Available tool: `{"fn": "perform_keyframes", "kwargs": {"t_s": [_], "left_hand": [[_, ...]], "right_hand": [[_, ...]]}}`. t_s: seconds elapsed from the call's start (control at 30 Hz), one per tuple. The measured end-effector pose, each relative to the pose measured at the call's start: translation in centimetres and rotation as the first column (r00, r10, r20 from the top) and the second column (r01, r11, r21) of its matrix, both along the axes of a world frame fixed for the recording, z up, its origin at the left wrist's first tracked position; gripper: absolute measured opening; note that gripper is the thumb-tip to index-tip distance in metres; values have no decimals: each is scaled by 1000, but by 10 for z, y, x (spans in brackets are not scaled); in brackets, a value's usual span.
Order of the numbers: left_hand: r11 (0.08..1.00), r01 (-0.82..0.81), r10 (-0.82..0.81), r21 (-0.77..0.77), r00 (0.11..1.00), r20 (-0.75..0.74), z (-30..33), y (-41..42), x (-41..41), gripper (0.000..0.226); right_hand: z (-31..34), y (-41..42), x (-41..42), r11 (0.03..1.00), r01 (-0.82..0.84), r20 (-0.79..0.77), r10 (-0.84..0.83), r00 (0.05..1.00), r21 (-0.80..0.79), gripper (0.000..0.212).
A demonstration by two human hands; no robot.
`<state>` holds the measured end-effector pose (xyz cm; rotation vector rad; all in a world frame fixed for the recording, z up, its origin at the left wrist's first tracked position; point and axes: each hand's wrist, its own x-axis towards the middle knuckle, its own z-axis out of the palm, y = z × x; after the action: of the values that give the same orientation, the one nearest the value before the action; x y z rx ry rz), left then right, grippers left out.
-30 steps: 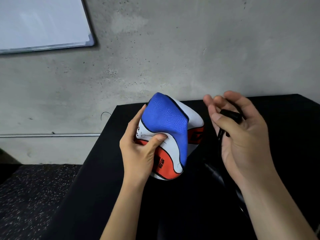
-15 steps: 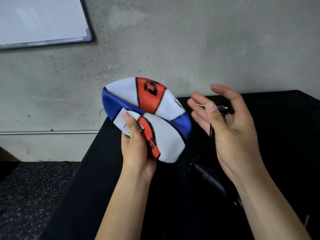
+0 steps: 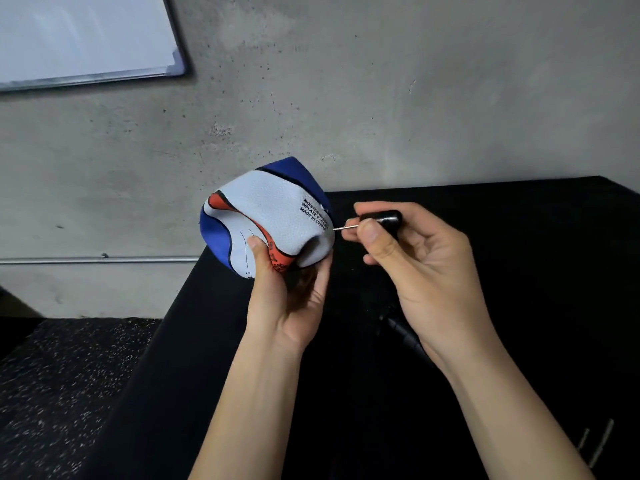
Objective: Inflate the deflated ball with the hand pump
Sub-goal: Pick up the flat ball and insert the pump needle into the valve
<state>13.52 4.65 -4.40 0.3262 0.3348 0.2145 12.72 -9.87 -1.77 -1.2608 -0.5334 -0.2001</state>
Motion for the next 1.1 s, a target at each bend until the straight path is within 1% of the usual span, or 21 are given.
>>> {"fn": "perform_keyframes", "kwargs": {"t_s": [0.13, 0.2, 0.23, 0.3, 0.47, 0.8, 0.93, 1.1], "left_hand": [[992, 126, -128, 23, 987, 95, -9, 4, 1, 46], [985, 173, -174, 16, 972, 155, -13, 4, 1, 46], [981, 193, -192, 13, 965, 179, -14, 3, 1, 42], [977, 214, -213, 20, 953, 217, -14, 0, 0, 33], [976, 213, -213, 34, 931, 296, -13, -4, -4, 21], [981, 194, -193, 29, 929, 317, -12, -5, -6, 27], [982, 183, -191, 55, 934, 304, -15, -2, -5, 21], [982, 163, -183, 90, 937, 299, -18, 2, -3, 21]], "right_hand": [[1, 6, -4, 1000, -1, 19, 1, 1000, 21, 20], [3, 7, -5, 999, 6, 17, -6, 1000, 36, 20], [3, 8, -6, 999, 8, 16, -9, 1000, 44, 21], [4, 9, -7, 998, 6, 16, -7, 1000, 60, 21], [3, 11, -8, 998, -18, 48, 15, 999, 64, 18], [3, 9, -10, 999, -46, 104, 44, 994, 23, 16], [2, 8, -9, 999, -49, 106, 47, 993, 14, 16], [0, 10, -9, 999, -25, 134, 28, 991, -22, 17]]}}
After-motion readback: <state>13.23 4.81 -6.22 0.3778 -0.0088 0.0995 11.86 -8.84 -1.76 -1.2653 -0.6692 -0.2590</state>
